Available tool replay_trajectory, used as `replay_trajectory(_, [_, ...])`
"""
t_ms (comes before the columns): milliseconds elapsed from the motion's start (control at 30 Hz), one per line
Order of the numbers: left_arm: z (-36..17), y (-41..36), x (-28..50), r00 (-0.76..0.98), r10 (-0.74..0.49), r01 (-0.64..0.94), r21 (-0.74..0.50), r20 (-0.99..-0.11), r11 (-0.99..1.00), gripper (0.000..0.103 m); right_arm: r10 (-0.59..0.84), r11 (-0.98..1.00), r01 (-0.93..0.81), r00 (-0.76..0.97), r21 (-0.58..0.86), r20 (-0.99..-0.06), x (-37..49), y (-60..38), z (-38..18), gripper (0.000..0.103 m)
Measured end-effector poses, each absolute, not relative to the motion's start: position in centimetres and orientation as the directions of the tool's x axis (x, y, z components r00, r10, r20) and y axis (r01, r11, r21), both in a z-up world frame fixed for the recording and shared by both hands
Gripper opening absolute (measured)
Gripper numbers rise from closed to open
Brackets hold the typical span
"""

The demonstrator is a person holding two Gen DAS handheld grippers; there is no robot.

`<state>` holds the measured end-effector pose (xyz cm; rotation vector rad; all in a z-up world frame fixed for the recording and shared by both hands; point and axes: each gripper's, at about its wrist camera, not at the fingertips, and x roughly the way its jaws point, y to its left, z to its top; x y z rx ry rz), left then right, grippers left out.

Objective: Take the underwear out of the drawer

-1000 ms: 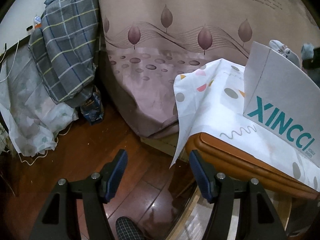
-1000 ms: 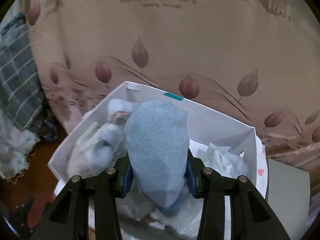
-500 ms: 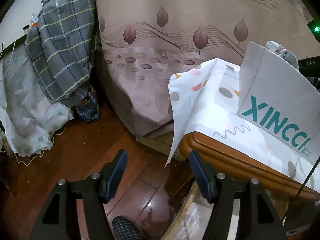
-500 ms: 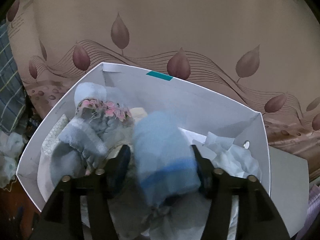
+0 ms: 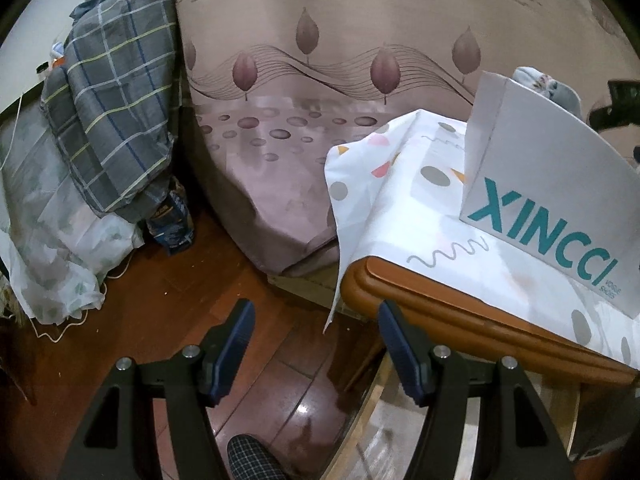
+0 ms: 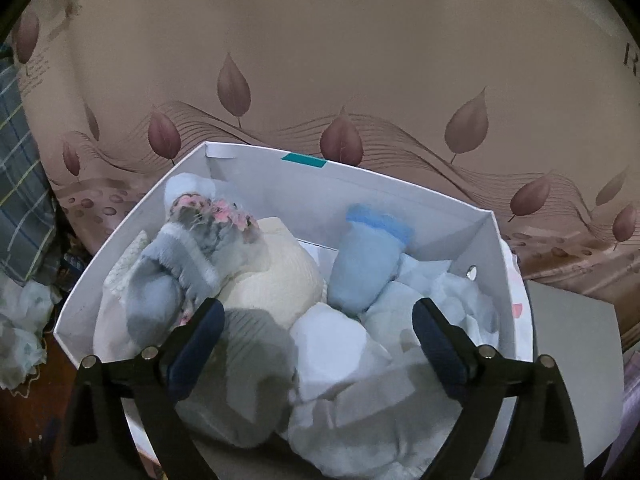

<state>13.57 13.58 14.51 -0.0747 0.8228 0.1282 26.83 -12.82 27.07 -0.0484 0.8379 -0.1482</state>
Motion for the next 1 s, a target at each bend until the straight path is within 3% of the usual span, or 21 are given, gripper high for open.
replay_trajectory(533, [14.3,10.3,12.9,0.683,0.061,-0.061,0.026,-0.728,0.998,0.066,-0.107,0.994,0.107,0.790,-0.037,-0.603,14.0,-12.9,31.3,0.101])
replay_trajectory(1000, [13.1,6.5,9.1,0.673,0.000,0.083,0.075,-0.739,0.994,0.066,-0.158,0.974,0.228,0.713,0.013,-0.683,1.2,-15.1,20.0,0.101])
